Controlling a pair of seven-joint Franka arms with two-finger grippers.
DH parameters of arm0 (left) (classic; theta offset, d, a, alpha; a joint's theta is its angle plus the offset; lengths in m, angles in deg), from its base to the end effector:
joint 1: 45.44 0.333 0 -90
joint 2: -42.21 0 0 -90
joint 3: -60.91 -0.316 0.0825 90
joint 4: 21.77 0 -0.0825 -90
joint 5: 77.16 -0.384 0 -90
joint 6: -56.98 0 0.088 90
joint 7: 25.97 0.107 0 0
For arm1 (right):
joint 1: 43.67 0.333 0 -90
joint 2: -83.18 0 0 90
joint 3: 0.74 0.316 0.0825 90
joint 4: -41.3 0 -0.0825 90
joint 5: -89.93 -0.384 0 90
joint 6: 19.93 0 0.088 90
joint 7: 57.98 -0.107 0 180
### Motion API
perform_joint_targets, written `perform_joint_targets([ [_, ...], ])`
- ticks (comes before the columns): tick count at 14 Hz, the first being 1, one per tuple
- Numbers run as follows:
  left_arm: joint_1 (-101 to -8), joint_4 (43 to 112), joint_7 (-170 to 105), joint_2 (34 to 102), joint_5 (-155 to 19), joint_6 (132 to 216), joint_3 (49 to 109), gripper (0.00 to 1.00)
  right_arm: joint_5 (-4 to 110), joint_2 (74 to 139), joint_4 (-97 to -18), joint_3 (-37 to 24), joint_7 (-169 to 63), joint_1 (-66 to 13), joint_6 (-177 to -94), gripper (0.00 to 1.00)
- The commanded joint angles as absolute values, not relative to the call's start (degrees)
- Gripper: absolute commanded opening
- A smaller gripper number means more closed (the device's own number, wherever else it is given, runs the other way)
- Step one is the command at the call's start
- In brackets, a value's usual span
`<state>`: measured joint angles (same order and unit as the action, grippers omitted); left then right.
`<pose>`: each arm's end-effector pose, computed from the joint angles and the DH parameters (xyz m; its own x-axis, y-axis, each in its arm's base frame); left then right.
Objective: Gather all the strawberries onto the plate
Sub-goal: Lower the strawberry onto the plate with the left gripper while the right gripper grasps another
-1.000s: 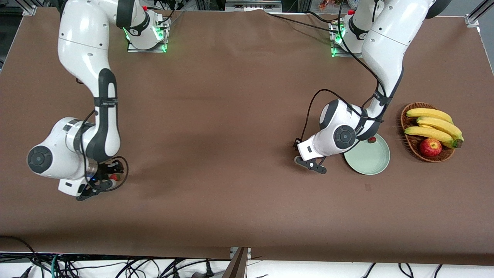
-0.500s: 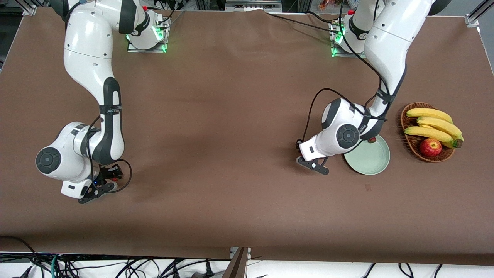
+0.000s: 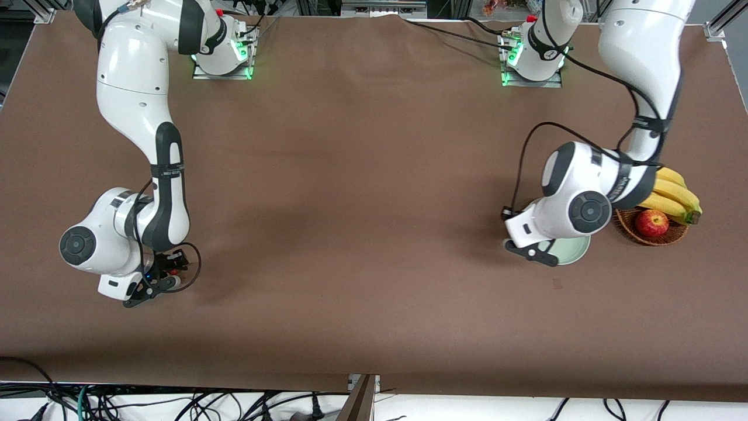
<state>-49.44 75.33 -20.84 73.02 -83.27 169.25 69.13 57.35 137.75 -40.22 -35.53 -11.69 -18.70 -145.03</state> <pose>0.6312 -0.1213 0.2674 0.9069 -0.3291 -0.2632 -0.3379 -0.9411 0.0124 0.7210 -0.0156 0.1880 0.8763 0.4813 -0.0230 0.4817 -0.8761 0.0192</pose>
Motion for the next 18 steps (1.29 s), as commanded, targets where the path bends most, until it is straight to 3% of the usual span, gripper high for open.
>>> perform_joint_targets([
  [1, -46.6, 76.05, -18.52, 73.59, -89.71, 167.9, 69.35, 0.13, 56.7, 137.23, -40.0, -34.76, -11.39, -19.32, -145.18, 0.32],
  [3, -44.23, 75.79, -12.38, 74.9, -93.49, 168.95, 69.43, 0.12, 56.7, 136.71, -39.82, -34.67, -11.83, -18.53, -144.56, 0.23],
  [10, -37.1, 75.79, 7.06, 80.36, -95.09, 181.61, 69.08, 0.13, 56.79, 134.42, -37.11, -34.67, -23.14, -15.02, -135.01, 0.23],
  [11, -37.1, 75.87, 7.07, 80.36, -94.91, 181.61, 69.08, 0.2, 56.79, 134.42, -36.23, -34.67, -25.87, -14.4, -133.15, 0.23],
  [12, -37.1, 75.87, 7.07, 80.36, -94.56, 181.61, 69.17, 0.43, 56.79, 133.99, -35.61, -34.67, -27.9, -13.7, -131.83, 0.23],
  [13, -37.1, 75.87, 7.07, 80.36, -94.56, 181.53, 69.26, 0.53, 56.79, 133.63, -35.43, -34.67, -30.01, -12.65, -131.21, 0.23],
  [14, -37.1, 75.96, 7.16, 80.27, -94.47, 181.35, 69.34, 1.0, 56.79, 133.19, -35.43, -34.67, -32.2, -11.51, -130.77, 0.23],
  [18, -37.18, 75.96, 7.16, 78.17, -94.47, 178.81, 70.13, 1.0, 55.48, 132.4, -35.43, -34.4, -40.73, -8.17, -129.97, 0.24],
])
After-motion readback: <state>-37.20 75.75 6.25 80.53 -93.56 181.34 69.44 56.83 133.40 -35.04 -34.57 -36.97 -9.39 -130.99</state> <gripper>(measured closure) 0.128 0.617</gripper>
